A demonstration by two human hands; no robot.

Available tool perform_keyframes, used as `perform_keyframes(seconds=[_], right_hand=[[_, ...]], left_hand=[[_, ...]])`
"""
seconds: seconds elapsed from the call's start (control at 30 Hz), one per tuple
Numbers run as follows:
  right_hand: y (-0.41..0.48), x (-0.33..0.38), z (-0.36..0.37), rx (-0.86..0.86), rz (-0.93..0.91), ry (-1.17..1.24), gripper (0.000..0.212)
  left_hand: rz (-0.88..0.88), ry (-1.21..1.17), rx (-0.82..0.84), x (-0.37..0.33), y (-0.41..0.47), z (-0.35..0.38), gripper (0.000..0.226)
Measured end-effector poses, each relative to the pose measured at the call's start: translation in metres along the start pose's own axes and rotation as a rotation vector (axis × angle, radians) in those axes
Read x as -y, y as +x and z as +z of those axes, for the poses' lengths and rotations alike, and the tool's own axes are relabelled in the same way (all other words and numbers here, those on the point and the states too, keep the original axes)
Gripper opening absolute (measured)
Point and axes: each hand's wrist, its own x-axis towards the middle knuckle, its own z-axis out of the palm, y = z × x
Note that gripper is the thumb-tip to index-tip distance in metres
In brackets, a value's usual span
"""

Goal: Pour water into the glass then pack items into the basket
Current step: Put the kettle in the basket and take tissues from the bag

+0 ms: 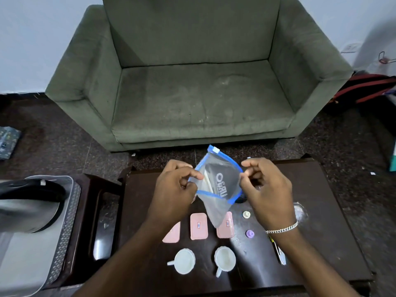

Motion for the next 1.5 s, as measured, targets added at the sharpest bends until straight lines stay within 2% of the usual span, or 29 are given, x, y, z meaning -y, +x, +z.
perform_keyframes(seconds=[0.07,0.17,0.23,0.33,0.37,0.43,0.57,0.63,0.73,0.8,0.87,0.9,0.97,1.0,1.13,1.23,1.3,1.4,1.47,1.5], right_hand=[[-0.002,-0.002,-0.006,-0.021,-0.109,-0.182,0.03],[-0.005,0.006,-0.01,0.034,-0.094,-0.357,0.031],[-0.007,0.018,-0.011,0.076,-0.154,-0.441,0.032],[-0.012,0.049,-0.004,0.205,-0.229,-0.299,0.021],[-0.013,0.056,0.002,0.271,-0.175,-0.246,0.019],[-0.013,0.06,0.014,0.383,-0.014,-0.285,0.023],[-0.002,0.045,0.027,0.325,0.214,-0.409,0.017],[0.006,0.032,0.034,0.32,0.263,-0.467,0.011],[0.007,0.014,0.045,0.379,0.294,-0.475,0.027],[0.004,0.0,0.048,0.373,0.323,-0.445,0.01],[0.004,-0.008,0.052,0.385,0.338,-0.471,0.014],[0.007,-0.009,0.054,0.425,0.313,-0.494,0.005],[0.016,-0.003,0.059,0.466,0.27,-0.548,0.037],[0.019,0.0,0.06,0.482,0.233,-0.538,0.038],[0.015,0.012,0.056,0.539,0.021,-0.664,0.015],[0.012,0.017,0.046,0.586,0.026,-0.637,0.017],[0.011,0.026,0.04,0.6,0.031,-0.649,0.011],[0.006,0.038,0.025,0.553,-0.055,-0.633,0.023],[0.003,0.041,0.012,0.429,-0.185,-0.483,0.036],[0.001,0.042,0.004,0.34,-0.198,-0.375,0.036]], left_hand=[[0.035,0.085,-0.006,-0.001,-0.001,-0.004,0.041],[0.082,0.091,0.027,-0.012,-0.003,-0.005,0.044],[0.121,0.102,0.074,-0.021,-0.007,-0.001,0.05],[0.177,0.139,0.103,-0.037,-0.012,0.005,0.048],[0.2,0.154,0.11,-0.042,-0.013,0.007,0.047],[0.241,0.198,0.137,-0.049,-0.016,0.011,0.048],[0.273,0.249,0.176,-0.055,-0.028,0.014,0.053],[0.285,0.249,0.208,-0.056,-0.034,0.015,0.053],[0.305,0.265,0.253,-0.057,-0.043,0.021,0.053],[0.321,0.282,0.291,-0.055,-0.046,0.025,0.054],[0.317,0.302,0.308,-0.052,-0.045,0.028,0.057],[0.31,0.318,0.302,-0.051,-0.043,0.029,0.058],[0.275,0.353,0.264,-0.047,-0.039,0.032,0.059],[0.244,0.371,0.237,-0.045,-0.036,0.033,0.06],[0.129,0.411,0.16,-0.041,-0.028,0.034,0.063],[0.068,0.411,0.143,-0.038,-0.025,0.033,0.057],[0.017,0.406,0.119,-0.035,-0.021,0.031,0.051],[-0.065,0.415,0.09,-0.031,-0.014,0.027,0.05],[-0.107,0.398,0.063,-0.026,-0.008,0.023,0.045],[-0.12,0.398,0.052,-0.024,-0.005,0.02,0.043]])
